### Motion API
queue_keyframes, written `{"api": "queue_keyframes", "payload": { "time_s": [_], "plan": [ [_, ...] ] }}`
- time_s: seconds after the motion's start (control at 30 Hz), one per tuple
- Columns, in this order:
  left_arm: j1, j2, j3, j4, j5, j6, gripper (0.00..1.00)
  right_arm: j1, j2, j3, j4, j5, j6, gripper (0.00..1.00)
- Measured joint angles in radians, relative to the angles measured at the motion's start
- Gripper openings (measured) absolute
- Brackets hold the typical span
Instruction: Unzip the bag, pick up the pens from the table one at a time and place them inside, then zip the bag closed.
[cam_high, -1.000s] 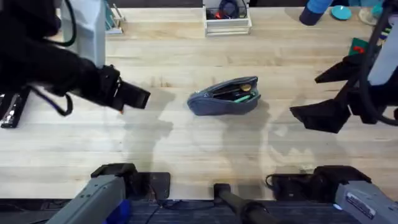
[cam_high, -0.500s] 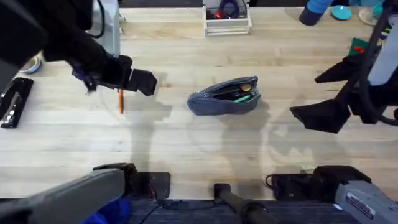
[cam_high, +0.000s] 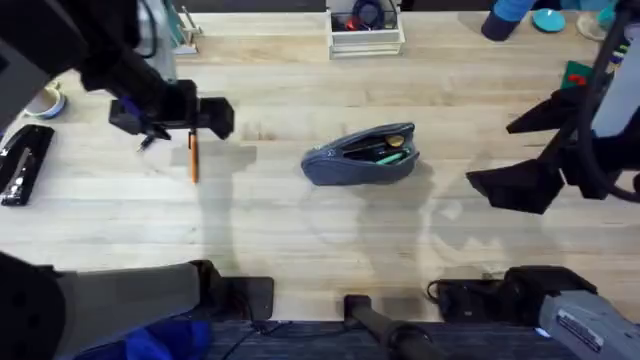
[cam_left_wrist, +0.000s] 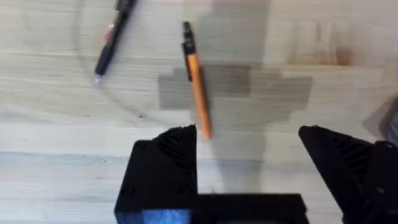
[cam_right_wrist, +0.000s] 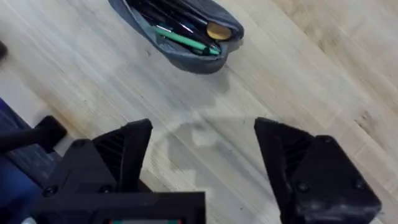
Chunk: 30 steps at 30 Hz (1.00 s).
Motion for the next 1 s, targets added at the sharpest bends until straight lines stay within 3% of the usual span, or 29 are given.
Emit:
{"api": "queue_keyframes", "payload": {
  "time_s": [0.13, 0.23, 0.5, 1.0],
  "plan": [
    [0.074, 0.0, -0.027, 0.044, 0.021, -0.006, 0.993, 0.0, 0.0, 0.0, 0.0, 0.0, 0.0, 0.997],
    [0.1, 0.0, -0.091, 0.108, 0.037, -0.006, 0.992, 0.0, 0.0, 0.0, 0.0, 0.0, 0.0, 0.998],
    [0.1, 0.011, -0.163, 0.207, 0.045, -0.009, 0.993, 0.0, 0.0, 0.0, 0.001, 0.0, 0.0, 0.997],
    [0.1, 0.169, -0.163, 0.287, 0.001, -0.033, 0.994, 0.0, 0.0, 0.0, 0.001, 0.0, 0.0, 0.998]
  ]
}}
